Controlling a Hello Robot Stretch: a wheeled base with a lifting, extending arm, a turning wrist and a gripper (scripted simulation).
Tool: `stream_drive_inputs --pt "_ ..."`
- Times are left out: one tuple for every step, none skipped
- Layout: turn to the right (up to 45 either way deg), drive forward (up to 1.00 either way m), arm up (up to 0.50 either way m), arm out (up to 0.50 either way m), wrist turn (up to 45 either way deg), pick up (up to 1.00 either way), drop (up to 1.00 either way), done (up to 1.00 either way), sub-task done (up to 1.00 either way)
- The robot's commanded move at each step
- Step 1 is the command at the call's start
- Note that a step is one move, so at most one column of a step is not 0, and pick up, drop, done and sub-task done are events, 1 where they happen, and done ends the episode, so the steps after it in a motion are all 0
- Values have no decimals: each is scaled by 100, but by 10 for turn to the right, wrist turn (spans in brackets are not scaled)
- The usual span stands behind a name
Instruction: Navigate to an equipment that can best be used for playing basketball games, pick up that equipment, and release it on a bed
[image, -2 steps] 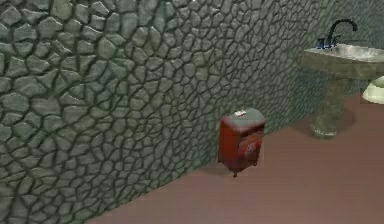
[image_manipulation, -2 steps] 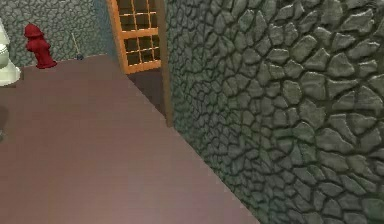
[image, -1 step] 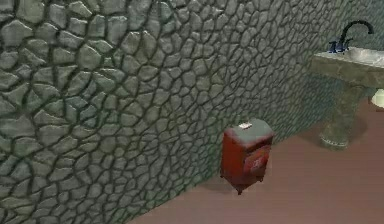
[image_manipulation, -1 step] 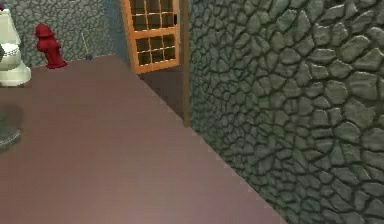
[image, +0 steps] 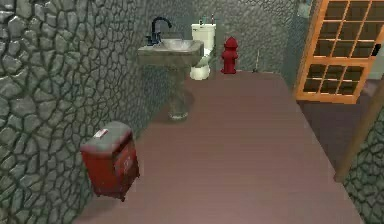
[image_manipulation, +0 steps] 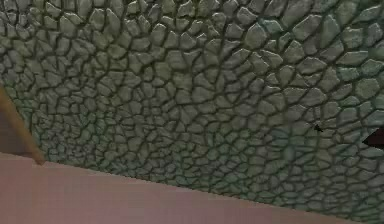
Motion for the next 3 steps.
stream_drive_inputs --pt "450 0 0 0 0 0 0 0 0" --pt "90 0 0 0 0 0 0 0 0" --pt "0 10 0 0 0 0 0 0 0"
